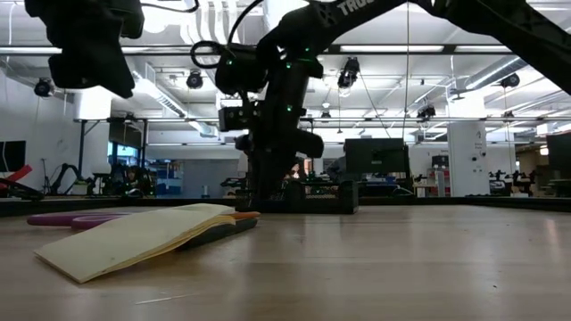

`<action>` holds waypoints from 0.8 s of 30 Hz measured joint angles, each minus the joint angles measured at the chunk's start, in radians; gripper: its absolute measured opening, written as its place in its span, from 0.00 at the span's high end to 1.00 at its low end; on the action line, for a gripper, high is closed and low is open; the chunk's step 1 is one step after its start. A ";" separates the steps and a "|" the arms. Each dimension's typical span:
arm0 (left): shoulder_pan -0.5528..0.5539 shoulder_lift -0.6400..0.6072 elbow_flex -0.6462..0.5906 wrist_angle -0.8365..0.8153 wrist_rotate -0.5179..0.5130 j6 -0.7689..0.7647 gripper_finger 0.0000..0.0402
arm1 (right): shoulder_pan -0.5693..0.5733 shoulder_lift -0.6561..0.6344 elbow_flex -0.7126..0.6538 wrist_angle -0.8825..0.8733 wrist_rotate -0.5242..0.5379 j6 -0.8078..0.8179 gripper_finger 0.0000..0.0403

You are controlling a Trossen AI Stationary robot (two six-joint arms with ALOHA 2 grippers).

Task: Pick and place office supplies into organizer
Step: Put the orange pencil into the black desk organizer

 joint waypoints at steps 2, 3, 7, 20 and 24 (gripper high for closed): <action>-0.001 -0.014 0.000 -0.016 0.000 0.000 0.85 | -0.001 0.000 -0.014 0.022 0.003 0.000 0.90; -0.001 -0.021 0.000 -0.030 -0.004 0.000 0.85 | -0.001 0.000 -0.021 0.033 0.003 0.000 0.89; -0.001 -0.045 -0.001 -0.086 -0.024 0.000 0.85 | 0.000 -0.001 -0.027 0.051 0.003 -0.010 0.87; -0.001 -0.125 -0.001 -0.093 -0.110 0.009 0.85 | -0.037 -0.001 -0.041 0.091 -0.032 -0.030 0.88; -0.001 -0.150 -0.001 -0.093 -0.123 0.034 0.85 | -0.036 -0.002 -0.046 0.095 -0.047 -0.028 0.89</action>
